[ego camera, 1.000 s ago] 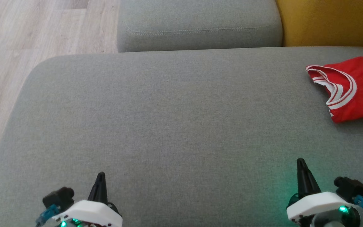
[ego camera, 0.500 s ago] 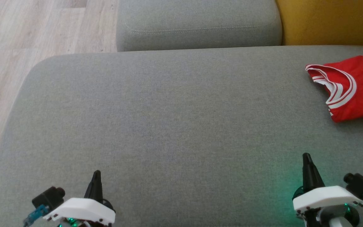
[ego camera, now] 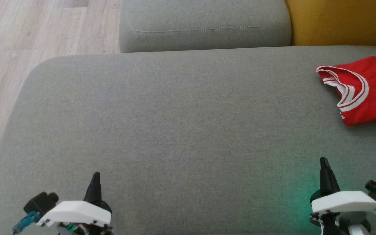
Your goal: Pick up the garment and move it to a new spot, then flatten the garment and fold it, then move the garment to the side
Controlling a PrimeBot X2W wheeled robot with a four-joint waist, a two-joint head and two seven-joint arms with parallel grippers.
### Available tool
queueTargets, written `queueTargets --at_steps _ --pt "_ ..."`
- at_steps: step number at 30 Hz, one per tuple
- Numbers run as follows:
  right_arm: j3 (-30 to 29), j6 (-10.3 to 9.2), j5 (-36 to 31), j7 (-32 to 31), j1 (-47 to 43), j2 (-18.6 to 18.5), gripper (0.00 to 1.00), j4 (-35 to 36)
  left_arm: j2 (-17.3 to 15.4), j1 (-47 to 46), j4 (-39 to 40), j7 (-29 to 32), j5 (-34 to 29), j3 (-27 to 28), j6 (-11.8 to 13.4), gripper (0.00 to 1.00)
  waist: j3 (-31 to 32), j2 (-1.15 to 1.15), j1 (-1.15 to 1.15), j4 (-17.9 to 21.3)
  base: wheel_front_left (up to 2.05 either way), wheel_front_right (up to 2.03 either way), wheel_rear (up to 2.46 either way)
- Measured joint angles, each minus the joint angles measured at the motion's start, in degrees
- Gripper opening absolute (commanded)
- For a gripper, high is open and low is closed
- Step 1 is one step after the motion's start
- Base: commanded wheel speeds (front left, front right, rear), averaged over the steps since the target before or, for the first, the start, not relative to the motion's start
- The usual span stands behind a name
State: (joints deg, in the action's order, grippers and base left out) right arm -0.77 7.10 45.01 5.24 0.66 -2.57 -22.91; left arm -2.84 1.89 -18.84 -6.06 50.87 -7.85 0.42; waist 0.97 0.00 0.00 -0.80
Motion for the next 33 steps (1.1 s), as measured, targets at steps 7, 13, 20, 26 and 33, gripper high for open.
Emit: queueTargets --at_steps 7,13,20,26,33 --pt "-0.6 0.0 4.4 -1.1 0.0 0.0 0.0 0.6 0.0 -0.6 0.1 1.0 4.0 1.3 -0.5 0.0 -0.1 0.0 0.0 0.1 0.0 0.0 0.0" --pt "-1.3 -0.01 7.6 -1.8 0.1 0.0 0.0 1.0 0.0 -1.1 0.4 2.0 6.8 1.7 -1.1 0.0 -0.2 0.0 0.0 0.1 0.0 0.0 0.0" --pt "-1.8 0.0 12.0 -2.8 0.3 0.0 0.0 1.8 0.0 -1.1 0.5 3.0 10.8 3.1 -2.0 0.0 -0.3 0.0 0.0 0.2 0.0 0.0 0.0" --pt "-2.3 0.0 15.8 -3.9 0.3 0.0 0.0 2.2 0.0 -1.4 0.8 4.0 14.2 3.7 -2.5 0.0 -0.4 0.0 0.0 0.3 0.0 0.0 0.0" --pt "-3.1 0.0 20.3 -5.1 1.3 0.0 0.0 2.8 0.0 -2.4 1.1 5.0 18.1 5.0 -3.1 0.0 -0.5 0.0 0.0 0.4 0.0 0.0 0.0"
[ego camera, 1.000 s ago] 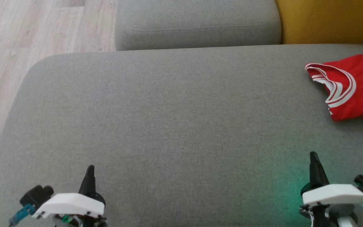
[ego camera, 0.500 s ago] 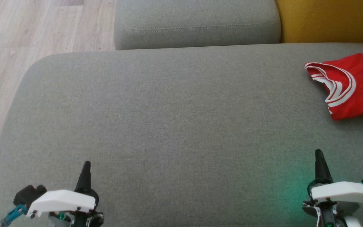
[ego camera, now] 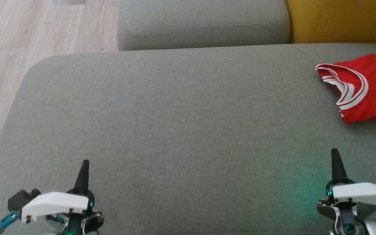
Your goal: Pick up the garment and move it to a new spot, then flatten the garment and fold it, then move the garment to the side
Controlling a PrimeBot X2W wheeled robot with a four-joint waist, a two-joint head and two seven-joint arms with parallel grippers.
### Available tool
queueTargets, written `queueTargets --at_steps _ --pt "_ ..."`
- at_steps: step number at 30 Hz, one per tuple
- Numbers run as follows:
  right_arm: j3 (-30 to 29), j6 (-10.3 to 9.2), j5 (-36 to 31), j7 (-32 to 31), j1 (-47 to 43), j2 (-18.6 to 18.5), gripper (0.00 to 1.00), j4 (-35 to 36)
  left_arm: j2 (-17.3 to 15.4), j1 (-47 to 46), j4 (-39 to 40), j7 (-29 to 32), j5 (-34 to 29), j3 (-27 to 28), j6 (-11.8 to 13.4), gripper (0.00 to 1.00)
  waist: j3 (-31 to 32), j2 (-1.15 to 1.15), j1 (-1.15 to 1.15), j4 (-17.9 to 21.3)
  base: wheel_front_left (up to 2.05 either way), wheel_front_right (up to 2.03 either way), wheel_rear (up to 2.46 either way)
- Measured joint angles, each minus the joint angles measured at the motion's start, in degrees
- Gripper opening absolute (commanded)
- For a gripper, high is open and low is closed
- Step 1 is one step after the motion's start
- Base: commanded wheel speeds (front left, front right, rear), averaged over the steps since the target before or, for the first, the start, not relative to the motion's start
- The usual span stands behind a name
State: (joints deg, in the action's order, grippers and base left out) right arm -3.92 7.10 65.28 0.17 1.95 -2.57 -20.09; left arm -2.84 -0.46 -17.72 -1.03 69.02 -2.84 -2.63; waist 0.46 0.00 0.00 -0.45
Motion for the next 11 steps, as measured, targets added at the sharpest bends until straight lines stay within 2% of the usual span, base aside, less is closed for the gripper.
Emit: queueTargets --at_steps 11 --pt "-0.8 -0.01 7.0 -1.4 0.1 0.0 0.0 1.0 0.0 -0.1 0.5 1.7 6.2 1.8 -1.2 0.0 -0.2 0.0 0.0 0.1 0.0 0.0 0.0"
